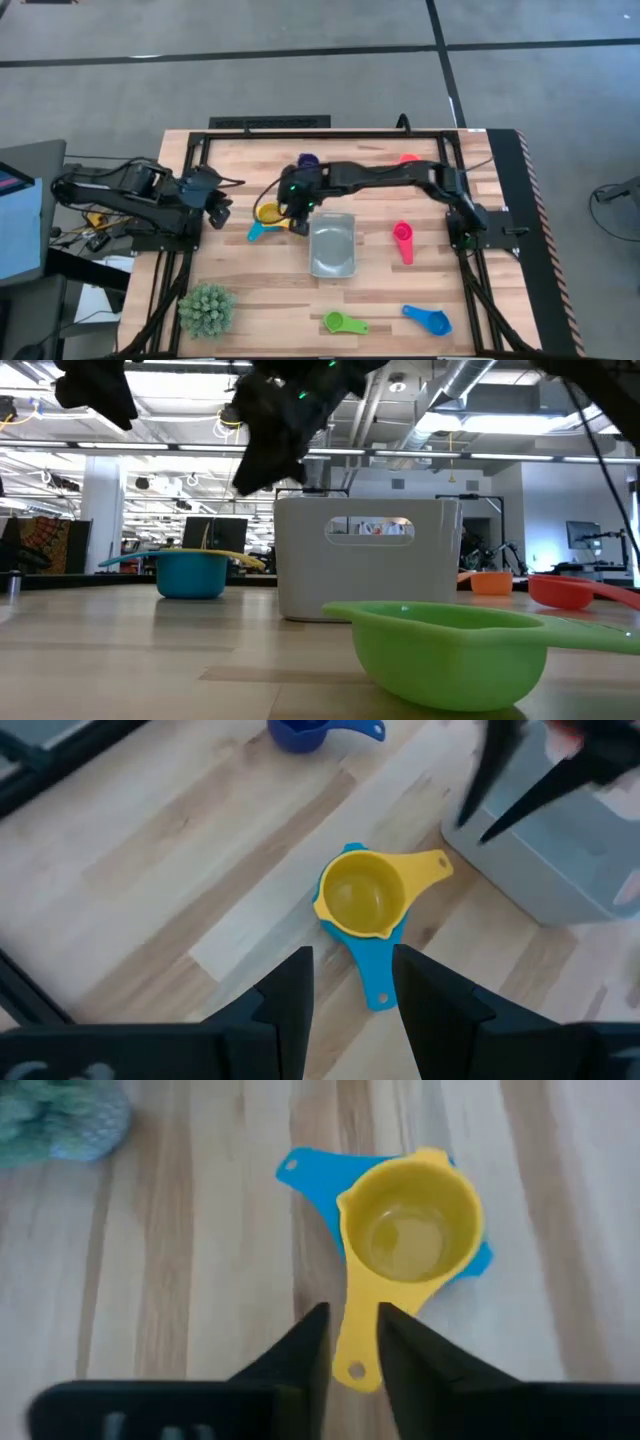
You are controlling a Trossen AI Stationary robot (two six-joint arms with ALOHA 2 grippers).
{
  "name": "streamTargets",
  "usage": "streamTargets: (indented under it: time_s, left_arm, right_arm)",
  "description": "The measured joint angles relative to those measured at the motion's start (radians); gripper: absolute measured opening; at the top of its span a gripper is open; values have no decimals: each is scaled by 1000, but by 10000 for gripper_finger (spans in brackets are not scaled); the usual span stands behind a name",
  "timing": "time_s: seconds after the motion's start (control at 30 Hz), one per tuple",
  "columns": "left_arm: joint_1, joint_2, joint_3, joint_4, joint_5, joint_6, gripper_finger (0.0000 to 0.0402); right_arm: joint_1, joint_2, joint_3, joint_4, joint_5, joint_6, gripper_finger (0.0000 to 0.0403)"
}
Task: Nest measuring cups in basket
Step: Adjust the stacked measuring cups
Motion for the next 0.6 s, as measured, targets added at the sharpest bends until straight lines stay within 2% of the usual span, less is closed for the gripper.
streamTargets:
  time_s: [0.17, 0.27, 0.4, 0.6]
  left_arm:
    - [1, -14, 0, -3, 8, 105, 126]
    - [1, -14, 0, -6, 10, 147, 126]
    - [1, -14, 0, -9, 48, 155, 126]
    - [0, -16, 0, -23, 75, 138, 125]
  right_arm:
    - [-14, 133, 167, -145, -6, 45, 206]
    - [-31, 203, 228, -207, -10, 50, 234]
    - [-49, 259, 266, -235, -62, 65, 233]
    - [-41, 274, 268, -230, -188, 118, 202]
